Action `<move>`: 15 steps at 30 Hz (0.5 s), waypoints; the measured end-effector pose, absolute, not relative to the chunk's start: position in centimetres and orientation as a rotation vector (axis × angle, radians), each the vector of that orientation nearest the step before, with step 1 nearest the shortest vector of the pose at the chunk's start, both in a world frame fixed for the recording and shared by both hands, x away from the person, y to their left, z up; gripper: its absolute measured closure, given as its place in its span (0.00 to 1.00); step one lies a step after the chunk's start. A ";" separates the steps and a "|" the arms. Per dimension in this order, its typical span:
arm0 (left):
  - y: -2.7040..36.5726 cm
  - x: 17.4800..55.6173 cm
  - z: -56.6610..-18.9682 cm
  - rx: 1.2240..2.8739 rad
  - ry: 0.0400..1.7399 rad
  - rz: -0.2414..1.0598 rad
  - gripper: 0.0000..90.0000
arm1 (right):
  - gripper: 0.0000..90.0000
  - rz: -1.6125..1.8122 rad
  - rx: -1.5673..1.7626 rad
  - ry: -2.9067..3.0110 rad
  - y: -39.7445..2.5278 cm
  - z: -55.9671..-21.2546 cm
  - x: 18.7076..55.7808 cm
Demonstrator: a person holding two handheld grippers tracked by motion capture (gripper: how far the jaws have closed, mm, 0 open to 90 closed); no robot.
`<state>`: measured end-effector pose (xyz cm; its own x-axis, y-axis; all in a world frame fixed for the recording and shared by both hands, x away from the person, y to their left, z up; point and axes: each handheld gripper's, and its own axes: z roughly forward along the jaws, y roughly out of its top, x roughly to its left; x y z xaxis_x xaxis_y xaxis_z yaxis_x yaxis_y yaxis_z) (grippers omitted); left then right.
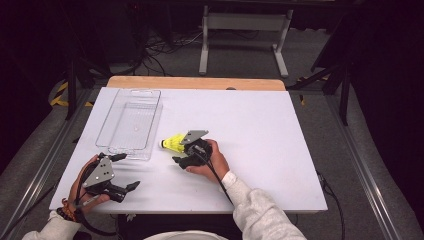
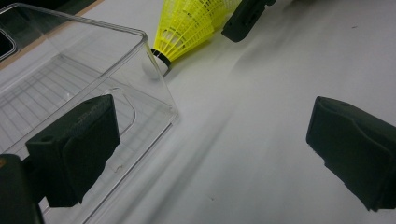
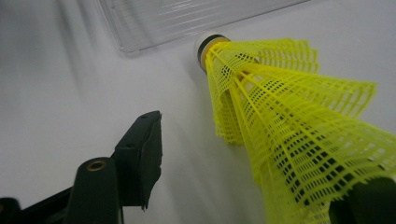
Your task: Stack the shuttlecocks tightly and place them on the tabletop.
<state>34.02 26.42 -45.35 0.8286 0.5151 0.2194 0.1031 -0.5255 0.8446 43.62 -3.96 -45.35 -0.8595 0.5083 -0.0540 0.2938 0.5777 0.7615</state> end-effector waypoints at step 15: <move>26.4 34.0 -45.4 2.086 0.452 0.561 0.04 | 0.53 1.134 0.706 2.498 -3.4 -45.5 43.9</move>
